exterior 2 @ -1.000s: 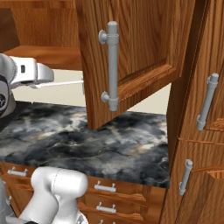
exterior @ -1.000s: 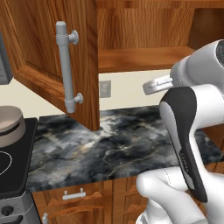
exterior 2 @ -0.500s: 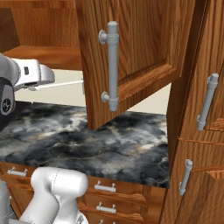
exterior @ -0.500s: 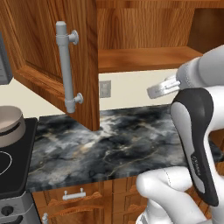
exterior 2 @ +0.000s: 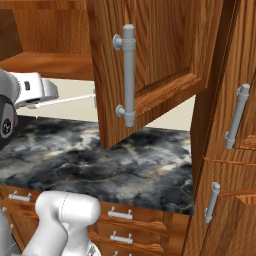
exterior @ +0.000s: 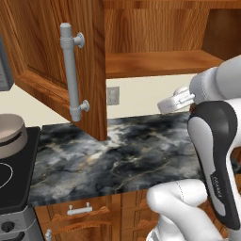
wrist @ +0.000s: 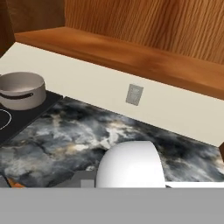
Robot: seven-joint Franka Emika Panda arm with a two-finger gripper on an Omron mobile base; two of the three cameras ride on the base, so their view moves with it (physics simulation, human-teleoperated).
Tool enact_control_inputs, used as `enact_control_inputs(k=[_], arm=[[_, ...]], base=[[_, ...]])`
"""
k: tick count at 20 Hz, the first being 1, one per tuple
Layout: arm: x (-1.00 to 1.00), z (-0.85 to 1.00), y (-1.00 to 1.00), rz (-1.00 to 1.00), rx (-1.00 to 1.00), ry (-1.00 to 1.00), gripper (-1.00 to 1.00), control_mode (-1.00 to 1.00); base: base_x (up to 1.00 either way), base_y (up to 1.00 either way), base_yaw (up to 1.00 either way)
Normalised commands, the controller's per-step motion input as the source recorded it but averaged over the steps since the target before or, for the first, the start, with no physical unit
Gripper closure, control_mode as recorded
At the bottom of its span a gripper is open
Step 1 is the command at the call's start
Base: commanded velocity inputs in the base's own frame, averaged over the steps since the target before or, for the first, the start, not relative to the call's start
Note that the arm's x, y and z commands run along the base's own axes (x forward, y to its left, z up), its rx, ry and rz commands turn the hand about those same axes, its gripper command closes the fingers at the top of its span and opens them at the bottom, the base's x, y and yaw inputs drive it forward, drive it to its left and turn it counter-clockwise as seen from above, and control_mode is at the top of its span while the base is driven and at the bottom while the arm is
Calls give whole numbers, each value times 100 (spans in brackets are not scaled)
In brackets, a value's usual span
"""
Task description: Open the cabinet and move the ladle to the pot. Then close the cabinet.
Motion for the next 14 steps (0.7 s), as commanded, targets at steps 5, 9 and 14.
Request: enact_control_inputs(k=[5,9,14], arm=[[-39,-1,0,4,0,0,100,-100],[-13,0,0,1,0,0,100,100],[0,0,0,0,0,0,100,100]], base=[[0,0,0],[-36,0,1],[-20,2,0]])
